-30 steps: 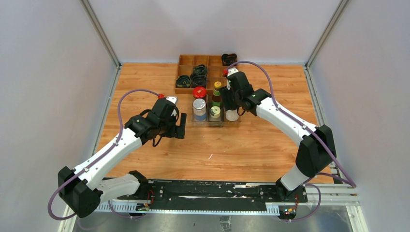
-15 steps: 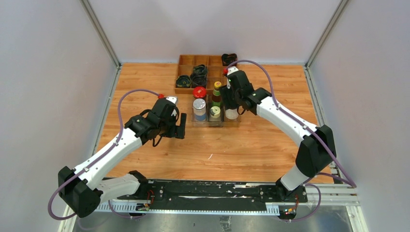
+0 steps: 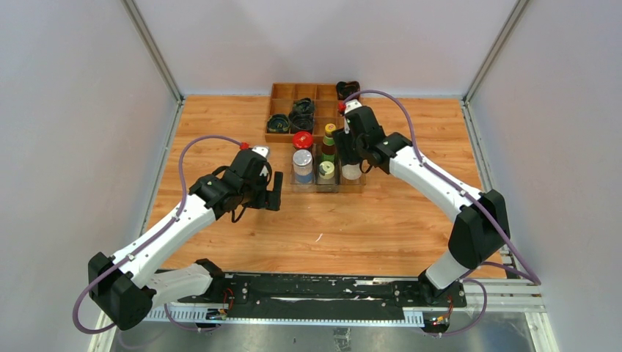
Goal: Organize the condiment bottles
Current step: Place the bottle in the storage box.
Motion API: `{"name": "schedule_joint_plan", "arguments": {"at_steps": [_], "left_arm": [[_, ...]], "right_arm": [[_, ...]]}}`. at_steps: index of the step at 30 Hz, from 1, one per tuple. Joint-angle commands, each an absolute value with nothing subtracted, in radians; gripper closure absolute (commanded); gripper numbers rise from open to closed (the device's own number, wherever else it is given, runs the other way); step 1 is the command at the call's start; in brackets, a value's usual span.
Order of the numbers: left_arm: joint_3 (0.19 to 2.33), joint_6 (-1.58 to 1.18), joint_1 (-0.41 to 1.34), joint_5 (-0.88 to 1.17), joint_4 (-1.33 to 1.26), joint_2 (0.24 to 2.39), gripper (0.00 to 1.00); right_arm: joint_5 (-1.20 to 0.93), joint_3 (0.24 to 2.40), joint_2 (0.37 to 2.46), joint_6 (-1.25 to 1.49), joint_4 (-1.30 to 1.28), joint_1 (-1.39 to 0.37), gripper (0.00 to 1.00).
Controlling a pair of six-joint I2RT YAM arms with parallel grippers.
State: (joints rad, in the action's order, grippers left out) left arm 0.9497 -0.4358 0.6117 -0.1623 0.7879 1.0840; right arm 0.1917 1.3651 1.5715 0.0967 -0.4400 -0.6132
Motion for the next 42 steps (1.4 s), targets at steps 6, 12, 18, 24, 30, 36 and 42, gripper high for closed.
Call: {"name": "schedule_joint_plan", "arguments": {"at_steps": [6, 12, 18, 24, 30, 36, 42], "left_arm": [[0.96, -0.419, 0.606, -0.17, 0.797, 1.089, 0.0], [0.96, -0.418, 0.606, -0.17, 0.795, 1.09, 0.0], [0.958, -0.422, 0.604, -0.166, 0.796, 1.092, 0.0], [0.947, -0.425, 0.606, -0.167, 0.796, 1.085, 0.0], [0.943, -0.428, 0.606, -0.167, 0.796, 1.081, 0.0], [0.943, -0.436, 0.606, -0.163, 0.796, 1.083, 0.0], [0.942, -0.437, 0.606, -0.163, 0.796, 1.079, 0.0]], "right_arm": [[0.206, 1.305, 1.561, 0.104, -0.357, -0.626, 0.48], [0.205, 1.259, 1.544, 0.112, -0.329, -0.627, 0.48], [0.201, 1.229, 1.537, 0.119, -0.312, -0.627, 0.48], [0.19, 1.2, 1.537, 0.131, -0.291, -0.627, 0.48], [0.178, 1.165, 1.534, 0.144, -0.275, -0.628, 0.48], [0.176, 1.126, 1.526, 0.143, -0.246, -0.627, 0.48], [0.17, 1.103, 1.522, 0.153, -0.239, -0.629, 0.48]]}}
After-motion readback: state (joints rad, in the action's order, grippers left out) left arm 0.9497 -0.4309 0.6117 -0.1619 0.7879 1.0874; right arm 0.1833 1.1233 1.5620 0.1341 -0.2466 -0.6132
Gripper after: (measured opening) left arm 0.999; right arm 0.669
